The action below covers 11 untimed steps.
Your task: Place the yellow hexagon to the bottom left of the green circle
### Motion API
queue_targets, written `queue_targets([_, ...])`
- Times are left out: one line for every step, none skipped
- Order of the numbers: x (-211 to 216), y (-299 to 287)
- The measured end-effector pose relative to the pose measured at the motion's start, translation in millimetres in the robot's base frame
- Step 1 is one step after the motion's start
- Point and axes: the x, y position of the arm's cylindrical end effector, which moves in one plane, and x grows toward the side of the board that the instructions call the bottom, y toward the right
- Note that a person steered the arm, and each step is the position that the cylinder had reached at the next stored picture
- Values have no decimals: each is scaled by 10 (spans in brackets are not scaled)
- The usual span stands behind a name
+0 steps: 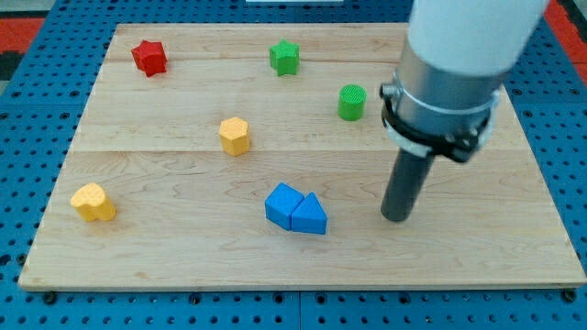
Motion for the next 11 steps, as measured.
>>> queue_targets([-480, -156])
queue_targets([-510, -757])
queue_targets([-490, -1582])
queue_targets([-643, -2330])
queue_targets([-923, -1634])
queue_targets([-958, -791])
queue_targets([-994, -1806])
queue_targets([-1424, -1749])
queue_targets([-1531, -814])
queue_targets([-1228, -241])
queue_targets([-1215, -1027])
